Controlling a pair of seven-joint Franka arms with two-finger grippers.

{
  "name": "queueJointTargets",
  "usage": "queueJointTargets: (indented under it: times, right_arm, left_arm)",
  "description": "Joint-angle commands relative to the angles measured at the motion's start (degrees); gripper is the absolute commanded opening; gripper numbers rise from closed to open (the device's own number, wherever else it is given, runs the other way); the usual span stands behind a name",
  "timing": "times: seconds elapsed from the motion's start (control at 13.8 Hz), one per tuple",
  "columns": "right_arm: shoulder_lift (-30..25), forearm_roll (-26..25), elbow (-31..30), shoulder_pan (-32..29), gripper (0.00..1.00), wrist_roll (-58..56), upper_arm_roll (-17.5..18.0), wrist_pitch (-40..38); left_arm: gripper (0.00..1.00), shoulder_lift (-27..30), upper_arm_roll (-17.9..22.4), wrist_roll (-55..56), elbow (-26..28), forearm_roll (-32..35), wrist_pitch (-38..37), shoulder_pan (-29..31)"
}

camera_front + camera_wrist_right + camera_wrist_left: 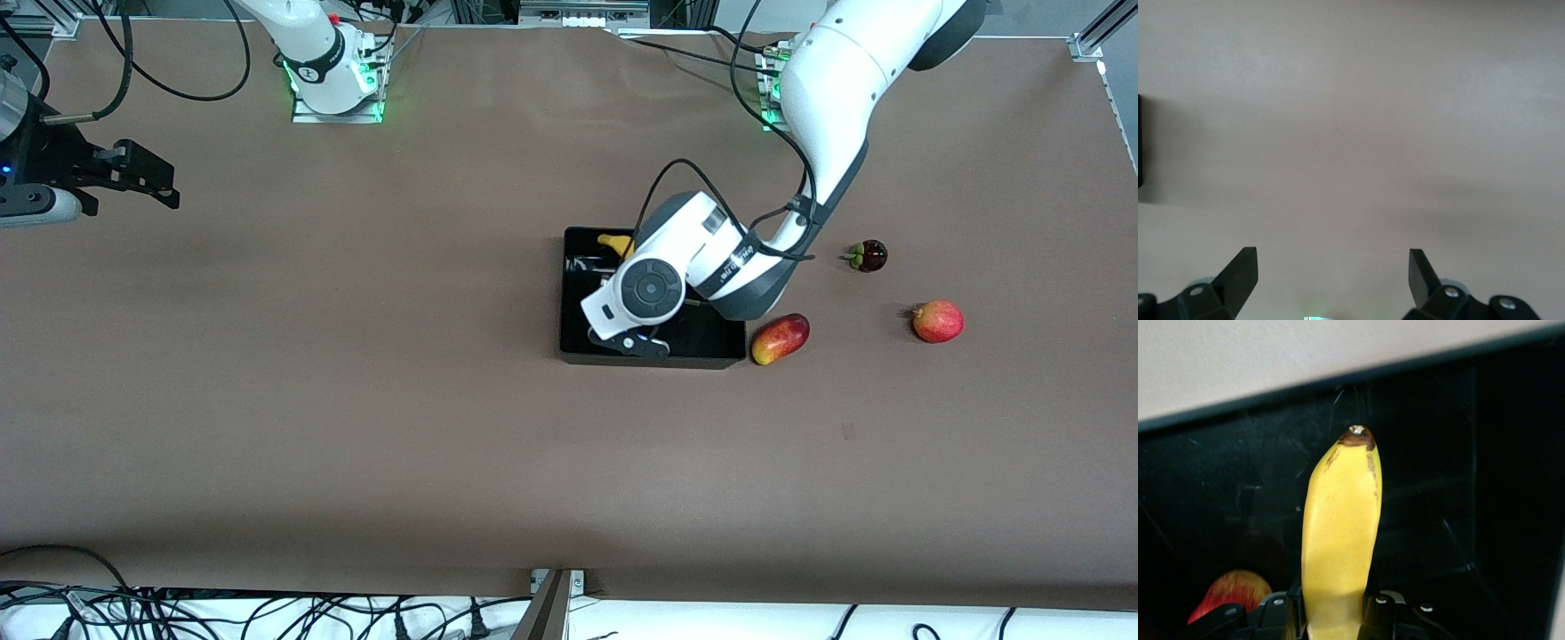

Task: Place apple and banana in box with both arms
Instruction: 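Carry the banana into the black box and open the left gripper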

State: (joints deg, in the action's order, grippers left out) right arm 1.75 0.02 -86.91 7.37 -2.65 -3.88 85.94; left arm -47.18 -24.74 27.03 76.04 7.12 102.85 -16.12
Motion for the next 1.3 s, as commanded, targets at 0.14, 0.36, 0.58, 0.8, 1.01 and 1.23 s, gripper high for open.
queueJointTargets:
  times: [0.14,0.36,0.58,0.8,1.01,1.23]
  right_arm:
    - [-0.3,0.9,0.1,-0.2,1.0,-0.1,-0.2,-0.8]
    - [-0.3,0.9,0.1,-0.2,1.0,-0.1,-0.2,-0.8]
    - [-0.3,0.9,0.1,-0.2,1.0,-0.1,-0.2,-0.9]
    - [-0.3,0.9,0.1,-0.2,1.0,-0.1,-0.2,-0.8]
    - [-0.3,0.9,0.0,-0.2,1.0,-0.1,-0.2,-1.0]
    - [-0.3,0.9,0.0,-0.2,1.0,-0.1,-0.2,-1.1]
  left_arm:
    - [0.0,-2.5,-0.1,5.0,1.6,-0.2,4.9,-0.9]
    - [1.0,-3.1,0.0,5.0,2.4,0.2,4.5,-0.8]
    - [1.0,0.0,-0.2,4.8,1.0,0.3,1.0,0.2]
    - [1.0,8.2,-0.3,4.2,-0.2,0.2,-10.4,4.5]
    - [1.0,16.0,-0.2,4.1,-0.2,0.4,-12.9,11.3]
    - [1.0,22.3,-0.7,0.2,-0.3,0.2,-18.9,19.9]
